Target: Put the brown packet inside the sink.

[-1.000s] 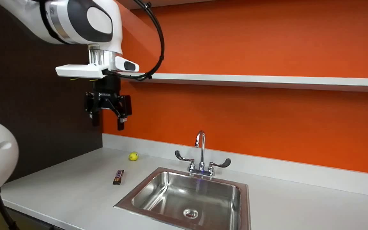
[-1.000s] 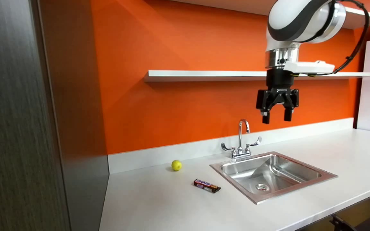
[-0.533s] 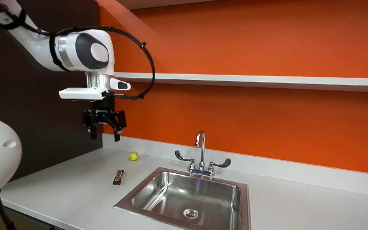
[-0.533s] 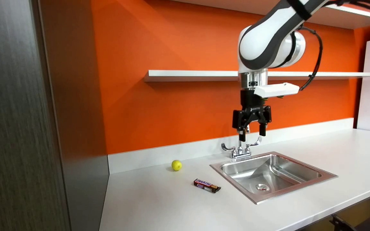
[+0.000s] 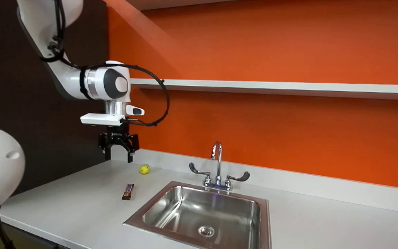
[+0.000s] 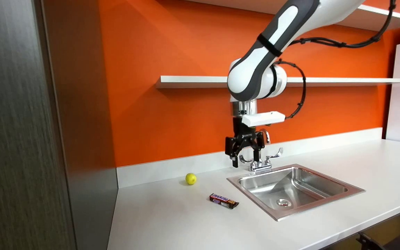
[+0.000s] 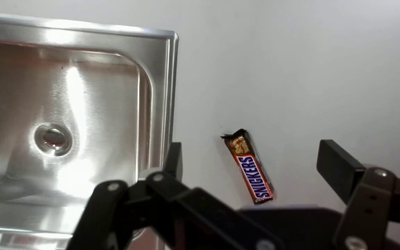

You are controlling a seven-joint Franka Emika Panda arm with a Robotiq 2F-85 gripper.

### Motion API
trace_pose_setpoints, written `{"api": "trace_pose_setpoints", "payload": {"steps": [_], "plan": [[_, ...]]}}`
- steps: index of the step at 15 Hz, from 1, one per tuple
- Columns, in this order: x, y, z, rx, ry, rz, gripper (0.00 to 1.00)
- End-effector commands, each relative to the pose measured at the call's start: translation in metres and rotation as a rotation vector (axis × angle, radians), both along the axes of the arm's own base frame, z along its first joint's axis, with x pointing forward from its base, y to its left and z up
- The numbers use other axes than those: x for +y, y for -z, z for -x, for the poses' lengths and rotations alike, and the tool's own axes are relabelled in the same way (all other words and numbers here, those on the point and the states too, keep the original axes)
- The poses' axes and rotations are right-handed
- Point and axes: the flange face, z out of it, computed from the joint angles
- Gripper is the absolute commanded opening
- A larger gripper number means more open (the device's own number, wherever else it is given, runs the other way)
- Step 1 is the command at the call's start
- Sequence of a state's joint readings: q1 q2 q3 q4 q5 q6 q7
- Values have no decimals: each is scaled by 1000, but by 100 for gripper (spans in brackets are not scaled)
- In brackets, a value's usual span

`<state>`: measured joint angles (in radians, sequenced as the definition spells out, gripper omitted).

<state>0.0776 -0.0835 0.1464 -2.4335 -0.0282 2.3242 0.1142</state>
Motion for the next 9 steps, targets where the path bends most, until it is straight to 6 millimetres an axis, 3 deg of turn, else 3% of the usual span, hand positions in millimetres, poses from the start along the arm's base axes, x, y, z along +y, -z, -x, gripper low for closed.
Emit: {"api": "trace_pose_setpoints", "payload": {"steps": [1,9], "plan": [[10,24,-44,13,16,11,100],[15,77,-82,70,21,-2,100]]}}
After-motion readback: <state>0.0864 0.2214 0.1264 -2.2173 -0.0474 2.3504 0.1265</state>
